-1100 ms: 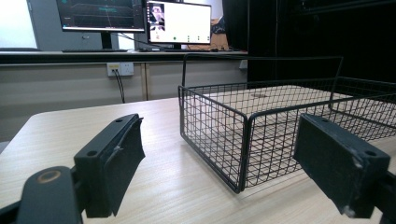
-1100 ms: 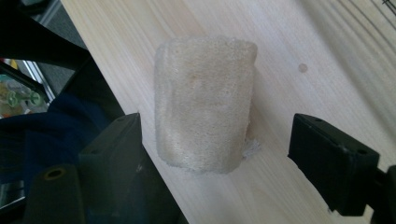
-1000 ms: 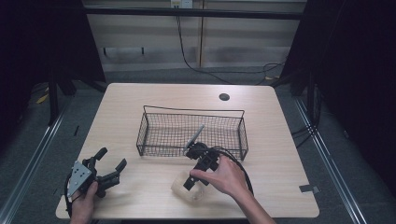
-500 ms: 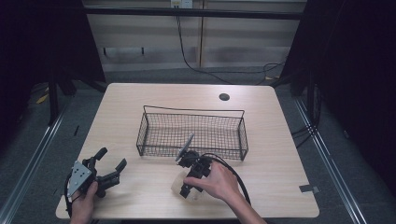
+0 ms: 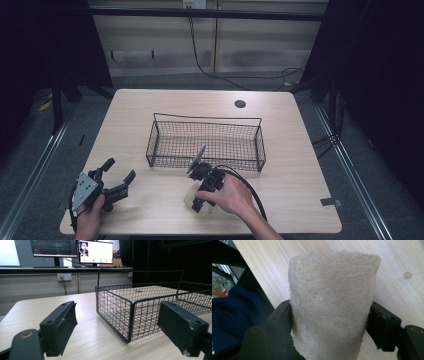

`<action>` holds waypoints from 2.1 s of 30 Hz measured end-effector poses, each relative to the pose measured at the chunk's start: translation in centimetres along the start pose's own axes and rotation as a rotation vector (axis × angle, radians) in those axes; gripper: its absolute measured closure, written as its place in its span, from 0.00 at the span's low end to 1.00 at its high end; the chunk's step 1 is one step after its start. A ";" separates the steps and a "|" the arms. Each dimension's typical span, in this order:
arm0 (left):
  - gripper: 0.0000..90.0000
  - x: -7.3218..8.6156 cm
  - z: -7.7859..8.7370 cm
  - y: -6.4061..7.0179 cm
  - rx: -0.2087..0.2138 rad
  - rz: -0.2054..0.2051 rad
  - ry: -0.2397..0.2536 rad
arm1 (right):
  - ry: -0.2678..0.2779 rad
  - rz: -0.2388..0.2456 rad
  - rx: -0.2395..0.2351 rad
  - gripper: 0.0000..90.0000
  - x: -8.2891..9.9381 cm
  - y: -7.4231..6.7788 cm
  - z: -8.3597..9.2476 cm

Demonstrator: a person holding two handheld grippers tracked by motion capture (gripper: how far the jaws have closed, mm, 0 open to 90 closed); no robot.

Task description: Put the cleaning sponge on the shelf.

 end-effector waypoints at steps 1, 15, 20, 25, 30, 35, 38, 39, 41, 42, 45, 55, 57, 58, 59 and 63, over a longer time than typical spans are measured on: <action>0.17 0.0 0.0 0.0 0.000 0.000 0.000 | 0.004 -0.002 0.002 0.31 0.0 0.0 0.1; 0.17 0.0 0.0 0.0 0.000 0.000 0.000 | 0.008 -0.026 -0.028 0.31 0.4 0.1 1.6; 0.17 0.0 0.0 0.0 0.000 0.000 0.000 | 0.011 -0.027 -0.023 0.31 0.6 0.2 1.9; 0.17 0.0 0.0 0.0 0.000 0.000 0.000 | 0.023 -0.019 -0.037 0.31 0.9 0.0 2.8; 0.17 0.0 0.0 0.0 0.000 0.000 0.000 | 0.040 -0.031 -0.033 0.31 1.2 0.2 4.0; 0.17 0.0 0.0 0.0 0.000 0.000 0.000 | 0.036 -0.046 -0.017 0.31 1.7 0.5 5.0; 0.17 0.0 0.0 0.0 0.000 -0.001 0.000 | 0.043 -0.054 -0.011 0.31 1.8 0.6 5.6; 0.17 0.0 0.0 0.0 0.001 0.000 0.000 | 0.047 -0.060 -0.006 0.31 1.8 0.6 5.8; 0.17 0.0 0.0 0.0 0.000 0.000 0.000 | 0.053 -0.067 -0.004 0.31 1.8 0.6 6.3; 0.17 0.0 0.0 0.0 0.000 0.000 0.000 | 0.053 -0.067 -0.004 0.31 1.8 0.6 6.3; 0.17 0.0 0.0 0.0 0.001 -0.004 -0.003 | 0.062 -0.085 -0.003 0.31 1.7 0.7 7.3; 0.17 0.0 0.0 0.0 0.001 -0.003 -0.003 | 0.066 -0.126 -0.003 0.31 1.7 1.1 9.0; 0.17 0.0 0.0 0.0 0.000 0.001 -0.001 | 0.063 -0.132 -0.004 0.31 1.6 1.0 9.8; 0.17 0.0 0.0 0.0 0.000 0.001 -0.001 | 0.063 -0.132 -0.004 0.31 1.6 1.0 9.8; 0.17 0.0 0.0 0.0 0.002 -0.004 -0.004 | 0.060 -0.132 -0.001 0.31 1.6 1.0 10.0; 0.17 0.0 0.0 0.0 0.001 -0.005 -0.004 | 0.052 -0.122 0.003 0.31 1.3 0.9 11.4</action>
Point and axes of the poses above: each handheld gripper's, and its own axes: z roughly backward along the jaws, x roughly out of its underside, y roughly to its right, the point moved 2 cm from there along -z, roughly forward along the jaws
